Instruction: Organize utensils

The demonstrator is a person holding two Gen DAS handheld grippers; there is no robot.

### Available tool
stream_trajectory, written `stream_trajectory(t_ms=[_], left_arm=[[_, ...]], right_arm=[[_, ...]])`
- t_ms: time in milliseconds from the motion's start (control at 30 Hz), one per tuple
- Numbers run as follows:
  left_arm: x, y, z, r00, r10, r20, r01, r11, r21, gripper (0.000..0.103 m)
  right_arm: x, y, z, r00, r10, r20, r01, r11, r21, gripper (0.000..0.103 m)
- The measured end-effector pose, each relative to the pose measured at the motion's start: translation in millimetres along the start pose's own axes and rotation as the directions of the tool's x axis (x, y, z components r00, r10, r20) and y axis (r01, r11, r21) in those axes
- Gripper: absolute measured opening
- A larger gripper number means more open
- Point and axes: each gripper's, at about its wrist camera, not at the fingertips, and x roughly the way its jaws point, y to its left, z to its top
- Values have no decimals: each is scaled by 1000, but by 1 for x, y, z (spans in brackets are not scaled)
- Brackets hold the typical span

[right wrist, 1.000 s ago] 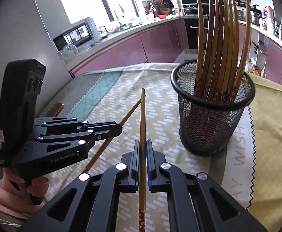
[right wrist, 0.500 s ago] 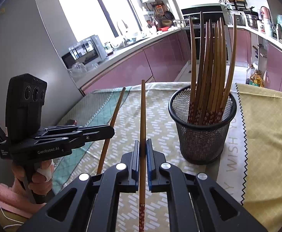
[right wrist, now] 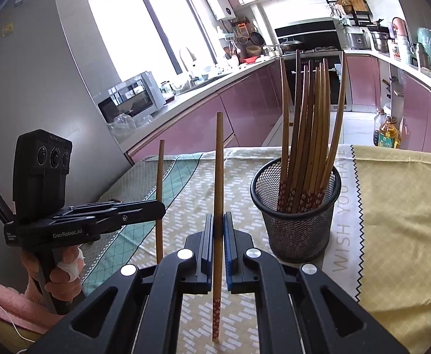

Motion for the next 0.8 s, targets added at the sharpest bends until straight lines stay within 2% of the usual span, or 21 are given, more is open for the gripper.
stream_trajectory(t_ms=[800], left_arm=[[-22, -11, 15, 996, -52, 68, 51, 999, 14, 7]], right_arm=[[-24, -1, 11, 997, -3, 80, 4, 1000, -7, 6]])
